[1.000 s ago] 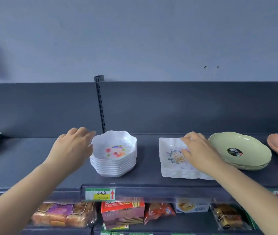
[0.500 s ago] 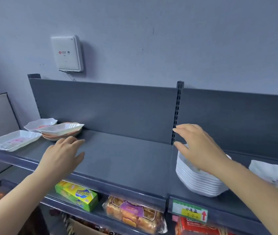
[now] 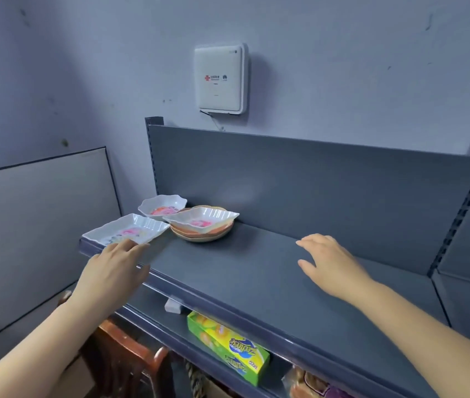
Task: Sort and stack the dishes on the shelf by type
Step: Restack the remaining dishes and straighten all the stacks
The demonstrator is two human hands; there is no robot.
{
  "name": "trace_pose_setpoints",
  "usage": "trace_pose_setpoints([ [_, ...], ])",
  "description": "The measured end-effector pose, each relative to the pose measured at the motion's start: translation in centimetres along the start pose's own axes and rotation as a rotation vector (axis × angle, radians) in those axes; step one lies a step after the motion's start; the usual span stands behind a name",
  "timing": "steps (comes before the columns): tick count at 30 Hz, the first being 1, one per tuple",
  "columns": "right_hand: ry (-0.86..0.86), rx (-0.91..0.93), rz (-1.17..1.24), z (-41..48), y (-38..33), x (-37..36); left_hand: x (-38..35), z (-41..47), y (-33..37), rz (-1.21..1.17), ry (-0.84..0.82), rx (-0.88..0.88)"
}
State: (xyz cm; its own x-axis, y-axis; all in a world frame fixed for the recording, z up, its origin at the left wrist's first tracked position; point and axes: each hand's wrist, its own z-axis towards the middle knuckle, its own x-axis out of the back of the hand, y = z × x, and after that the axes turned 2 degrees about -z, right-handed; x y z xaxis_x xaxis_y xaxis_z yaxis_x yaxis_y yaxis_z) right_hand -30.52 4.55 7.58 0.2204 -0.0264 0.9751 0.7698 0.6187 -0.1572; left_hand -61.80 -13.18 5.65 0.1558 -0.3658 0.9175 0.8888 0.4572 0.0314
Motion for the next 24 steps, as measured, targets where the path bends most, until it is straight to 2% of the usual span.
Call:
trace_pose_setpoints([
  [16, -0.047, 0.287, 0.159, 18.2, -8.3, -6.9, -6.7, 6.5, -6.1, 0.045, -0.041, 0.182],
  [24, -0.128, 0.461, 0.218, 22.6, -11.0, -10.7, -9.7, 8.6, -6.3, 0.018, -0.121, 0.276],
])
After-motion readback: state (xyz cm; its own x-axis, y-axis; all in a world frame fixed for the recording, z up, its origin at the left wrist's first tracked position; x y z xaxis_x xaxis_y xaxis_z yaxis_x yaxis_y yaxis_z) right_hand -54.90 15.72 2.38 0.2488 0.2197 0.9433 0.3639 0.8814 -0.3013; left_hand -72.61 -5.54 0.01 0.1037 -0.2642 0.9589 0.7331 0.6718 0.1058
